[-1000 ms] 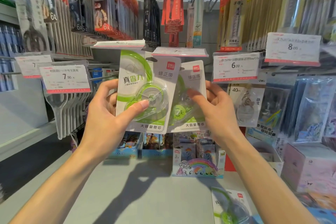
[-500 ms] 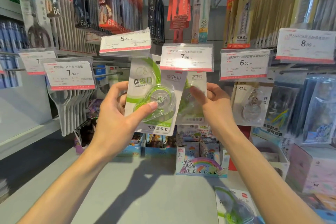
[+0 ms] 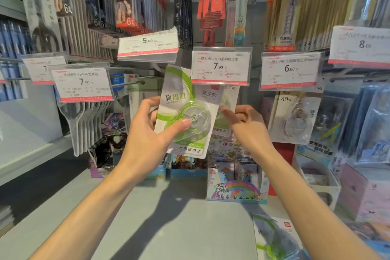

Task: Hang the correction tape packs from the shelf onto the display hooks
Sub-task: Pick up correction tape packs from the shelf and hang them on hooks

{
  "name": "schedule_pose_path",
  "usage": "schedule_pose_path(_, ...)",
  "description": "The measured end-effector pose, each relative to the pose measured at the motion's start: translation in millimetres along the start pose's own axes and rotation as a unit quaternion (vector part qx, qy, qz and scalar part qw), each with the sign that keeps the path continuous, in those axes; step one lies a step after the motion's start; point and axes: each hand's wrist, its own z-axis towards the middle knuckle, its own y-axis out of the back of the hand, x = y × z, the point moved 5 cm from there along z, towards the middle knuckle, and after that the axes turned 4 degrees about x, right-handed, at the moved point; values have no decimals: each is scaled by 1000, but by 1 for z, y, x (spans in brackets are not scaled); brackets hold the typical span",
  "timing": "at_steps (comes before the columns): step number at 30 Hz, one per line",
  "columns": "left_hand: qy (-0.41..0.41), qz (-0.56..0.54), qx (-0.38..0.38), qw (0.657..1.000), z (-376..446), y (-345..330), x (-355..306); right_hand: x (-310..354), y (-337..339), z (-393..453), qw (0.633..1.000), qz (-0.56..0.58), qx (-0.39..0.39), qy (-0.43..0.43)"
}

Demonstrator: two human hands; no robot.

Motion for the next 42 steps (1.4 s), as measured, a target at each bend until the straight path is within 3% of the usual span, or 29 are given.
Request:
schedule_pose_path(6, 18, -17, 12, 1000, 1, -16, 14, 11, 36, -30, 996, -28, -47, 74)
schedule_pose_path(11, 44, -50, 17, 998, 3, -45, 26, 12, 32, -52, 995, -17, 70, 64)
schedule_pose_path(14, 54, -61, 19, 996, 4, -61, 30, 10, 28, -57, 994, 17, 96, 54)
schedule_pose_path(22, 34, 24, 26, 999, 13, -64, 14, -9, 40, -53, 991, 125, 46, 28)
schedule_pose_path(31, -14, -100, 43, 994, 31, -53, -38, -14, 49, -54, 991, 128, 21, 25)
schedule_pose_path(42, -40, -129, 39, 990, 34, -51, -79, 24, 31, -50, 981, 166, 29, 96)
